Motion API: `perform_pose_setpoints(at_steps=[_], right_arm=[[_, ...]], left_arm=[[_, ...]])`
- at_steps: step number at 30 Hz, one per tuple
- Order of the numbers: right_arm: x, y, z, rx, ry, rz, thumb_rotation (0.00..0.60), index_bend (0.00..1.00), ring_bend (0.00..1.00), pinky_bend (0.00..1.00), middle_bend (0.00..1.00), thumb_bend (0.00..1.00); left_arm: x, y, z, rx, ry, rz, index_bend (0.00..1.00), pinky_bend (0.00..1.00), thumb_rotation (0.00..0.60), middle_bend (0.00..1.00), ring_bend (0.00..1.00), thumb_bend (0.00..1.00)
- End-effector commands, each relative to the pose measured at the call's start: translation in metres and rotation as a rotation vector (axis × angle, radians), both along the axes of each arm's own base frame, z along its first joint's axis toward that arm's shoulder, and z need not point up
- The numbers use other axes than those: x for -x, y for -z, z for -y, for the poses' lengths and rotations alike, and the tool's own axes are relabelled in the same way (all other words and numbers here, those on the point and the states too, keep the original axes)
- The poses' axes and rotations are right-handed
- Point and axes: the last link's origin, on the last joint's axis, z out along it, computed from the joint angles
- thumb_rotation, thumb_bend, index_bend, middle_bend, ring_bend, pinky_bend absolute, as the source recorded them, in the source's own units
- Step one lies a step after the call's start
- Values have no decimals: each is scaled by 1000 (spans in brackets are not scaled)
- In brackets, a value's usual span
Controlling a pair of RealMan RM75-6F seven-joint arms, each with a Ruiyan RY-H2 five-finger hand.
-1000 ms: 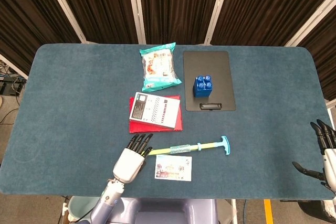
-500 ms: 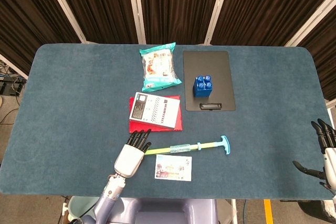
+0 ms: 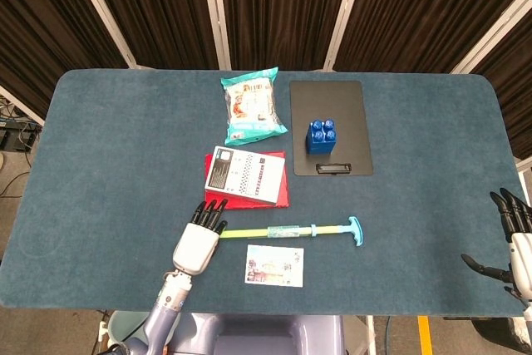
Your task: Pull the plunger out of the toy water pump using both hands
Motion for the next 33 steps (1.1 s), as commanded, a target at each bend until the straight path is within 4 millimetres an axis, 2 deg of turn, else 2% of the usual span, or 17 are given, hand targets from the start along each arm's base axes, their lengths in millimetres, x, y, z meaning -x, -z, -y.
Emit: perform_pose_setpoints(at_steps=[1, 6, 9, 17, 20, 24, 27, 30, 33], right_arm=[[0, 0, 0, -3, 2, 3, 600, 0, 0, 87, 0, 11], [0, 2, 0, -15, 8, 6, 600, 0, 0, 86, 0, 13], [0, 2, 0, -20, 9, 7, 600, 0, 0, 87, 0, 14], [0, 5, 1, -34, 8, 8, 600, 0, 0, 86, 0, 12], [-1, 7, 1, -43, 9, 9, 600, 0, 0, 86, 0, 14], [0, 12, 1, -67, 15, 1, 600, 0, 0, 87, 0, 18], [-1, 21, 0, -100, 24, -3, 600, 64, 0, 87, 0, 32], [-4, 30, -3, -128, 23, -7, 600, 176, 0, 87, 0, 48], [-11, 43, -10, -175, 24, -9, 600, 245, 0, 87, 1, 67]], left_arm=[[4, 1, 0, 4, -11, -13, 417, 162, 600, 59, 91, 281], [9, 1, -2, 6, -30, -26, 423, 162, 600, 63, 91, 290], [10, 2, -4, 9, -40, -27, 454, 162, 600, 75, 91, 333], [4, -2, -4, -19, -29, 20, 614, 162, 600, 175, 109, 494], [0, -7, -4, -54, -10, 63, 680, 162, 600, 229, 138, 535], [-5, -16, -5, -99, 23, 122, 712, 162, 600, 253, 147, 545], [-4, -17, -6, -107, 28, 129, 719, 162, 600, 255, 147, 545], [-3, -17, -7, -107, 33, 117, 725, 162, 600, 256, 147, 545], [-3, -17, -10, -109, 40, 110, 728, 162, 600, 257, 147, 545]])
